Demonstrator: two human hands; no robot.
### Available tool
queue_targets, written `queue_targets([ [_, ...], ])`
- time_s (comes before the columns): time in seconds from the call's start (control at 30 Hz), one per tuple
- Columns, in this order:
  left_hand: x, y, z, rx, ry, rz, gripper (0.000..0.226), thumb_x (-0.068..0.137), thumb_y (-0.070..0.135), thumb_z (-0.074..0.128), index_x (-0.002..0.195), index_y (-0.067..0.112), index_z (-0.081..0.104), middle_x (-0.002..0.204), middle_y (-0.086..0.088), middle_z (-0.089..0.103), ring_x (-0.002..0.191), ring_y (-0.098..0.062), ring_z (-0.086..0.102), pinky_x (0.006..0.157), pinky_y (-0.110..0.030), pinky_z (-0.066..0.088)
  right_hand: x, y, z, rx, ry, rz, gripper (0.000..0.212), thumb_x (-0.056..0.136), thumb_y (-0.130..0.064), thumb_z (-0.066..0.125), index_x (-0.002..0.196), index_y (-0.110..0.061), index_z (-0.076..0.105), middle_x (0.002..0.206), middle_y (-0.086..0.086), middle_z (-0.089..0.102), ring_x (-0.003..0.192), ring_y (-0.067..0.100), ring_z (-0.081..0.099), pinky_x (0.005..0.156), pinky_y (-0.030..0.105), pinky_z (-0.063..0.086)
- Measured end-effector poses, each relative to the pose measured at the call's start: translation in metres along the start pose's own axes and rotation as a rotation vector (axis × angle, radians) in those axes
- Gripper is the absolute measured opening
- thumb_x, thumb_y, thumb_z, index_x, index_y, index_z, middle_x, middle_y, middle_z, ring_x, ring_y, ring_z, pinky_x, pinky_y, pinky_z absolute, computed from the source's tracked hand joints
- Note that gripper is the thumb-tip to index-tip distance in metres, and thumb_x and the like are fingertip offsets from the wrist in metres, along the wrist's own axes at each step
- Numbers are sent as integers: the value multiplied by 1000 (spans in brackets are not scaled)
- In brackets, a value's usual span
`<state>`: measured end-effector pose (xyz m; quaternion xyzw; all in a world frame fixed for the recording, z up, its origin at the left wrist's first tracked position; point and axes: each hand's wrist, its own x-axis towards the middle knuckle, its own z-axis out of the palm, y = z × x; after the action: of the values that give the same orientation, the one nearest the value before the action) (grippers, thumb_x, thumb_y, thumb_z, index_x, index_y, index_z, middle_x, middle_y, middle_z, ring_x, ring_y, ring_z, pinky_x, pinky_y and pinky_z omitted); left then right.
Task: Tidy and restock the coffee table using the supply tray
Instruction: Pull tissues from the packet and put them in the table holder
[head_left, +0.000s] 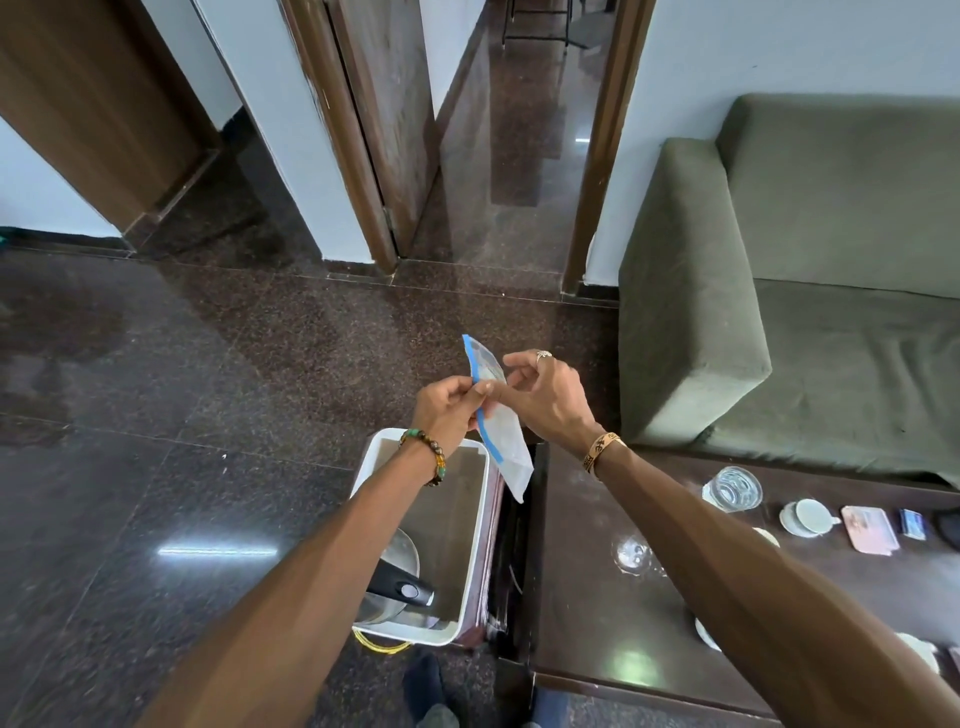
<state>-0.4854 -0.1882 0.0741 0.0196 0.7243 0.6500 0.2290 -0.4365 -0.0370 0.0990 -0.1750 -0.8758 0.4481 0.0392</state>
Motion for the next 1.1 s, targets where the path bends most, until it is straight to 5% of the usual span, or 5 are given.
queue_targets([
  [0.17, 3, -7, -6, 99, 83, -4, 13, 86, 26, 69, 79, 15, 72, 69, 0, 73, 59, -9, 63, 60, -27, 51, 1, 1, 4, -78, 52, 5, 26, 83, -12, 60, 103, -21, 74, 80, -10, 71, 76, 13, 67, 80, 38, 57],
  [0.6, -6, -7, -15, 789, 299, -143, 11, 68, 31, 65, 62, 25, 57, 60, 12, 58, 56, -5, 50, 46, -20, 30, 0, 20, 7, -9, 130, 85, 22, 84, -16, 64, 102, -23, 74, 79, -16, 69, 72, 4, 66, 81, 29, 59],
  [0.83, -6, -10, -7, 619, 238, -84, 10, 64, 33, 66, 66, 25, 60, 60, 11, 64, 59, -4, 58, 49, -20, 37, -3, 26, 17, -293, 168, -52, 36, 81, -3, 63, 112, -18, 71, 110, 1, 68, 97, 20, 63, 83, 29, 51],
  [0.97, -4, -11, -1, 502, 193, -68, 16, 61, 36, 67, 70, 23, 64, 60, 5, 69, 64, -13, 69, 63, -30, 56, -11, 22, 25, -435, 188, -344, 32, 69, 17, 59, 84, -8, 74, 95, 11, 66, 85, 34, 61, 75, 45, 52],
  [1.1, -4, -14, -2, 452, 175, -65, 17, 62, 32, 71, 72, 20, 65, 62, -1, 71, 65, -21, 71, 69, -42, 60, -13, 22, 36, -514, -116, -307, 38, 81, 9, 59, 104, -15, 76, 107, 8, 71, 101, 32, 65, 83, 39, 53],
])
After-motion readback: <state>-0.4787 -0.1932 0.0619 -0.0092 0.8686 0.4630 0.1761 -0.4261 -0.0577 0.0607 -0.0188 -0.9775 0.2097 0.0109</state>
